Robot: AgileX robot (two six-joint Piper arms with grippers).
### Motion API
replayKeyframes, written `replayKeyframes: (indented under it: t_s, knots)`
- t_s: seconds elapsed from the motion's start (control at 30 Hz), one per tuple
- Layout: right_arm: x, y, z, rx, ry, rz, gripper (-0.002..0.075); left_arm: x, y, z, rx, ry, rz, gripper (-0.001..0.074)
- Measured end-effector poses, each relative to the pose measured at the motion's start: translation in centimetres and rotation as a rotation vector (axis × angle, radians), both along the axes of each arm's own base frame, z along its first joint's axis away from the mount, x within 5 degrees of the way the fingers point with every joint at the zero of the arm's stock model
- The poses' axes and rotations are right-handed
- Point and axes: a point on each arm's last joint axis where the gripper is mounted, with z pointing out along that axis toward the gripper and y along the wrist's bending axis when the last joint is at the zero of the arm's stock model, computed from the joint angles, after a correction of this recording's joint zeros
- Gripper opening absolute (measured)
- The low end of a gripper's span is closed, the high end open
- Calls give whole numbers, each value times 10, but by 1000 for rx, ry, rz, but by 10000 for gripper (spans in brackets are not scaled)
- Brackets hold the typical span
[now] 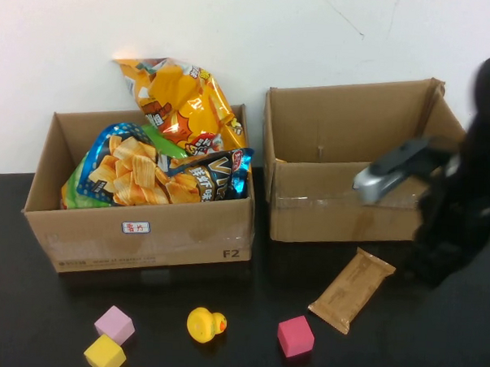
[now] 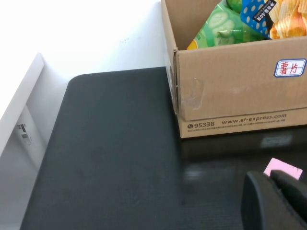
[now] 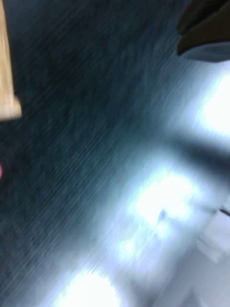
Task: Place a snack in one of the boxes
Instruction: Pick up the biscuit
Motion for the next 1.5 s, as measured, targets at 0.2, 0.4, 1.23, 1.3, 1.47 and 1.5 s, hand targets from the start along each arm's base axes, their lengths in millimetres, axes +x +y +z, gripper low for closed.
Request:
replayKeyframes:
  t_s: [0.2,0.4,1.23,1.3,1.47,1.5]
  knots:
    - [20,26,-43,102,45,-263,10,0,0,0,0,0,0,-2]
    - [38,37,-68,150,0,-549,165,0,0,0,0,0,0,-2]
    - [61,54,-158,138,1,-1026,610,0,0,0,0,0,0,-2]
    - [62,54,-162,142,-1,-1041,606,0,0,0,0,0,0,-2]
    - [65,55,-170,155,-17,-1072,577,0,0,0,0,0,0,-2]
    - [65,54,-172,152,-16,-1079,571,0,0,0,0,0,0,-2]
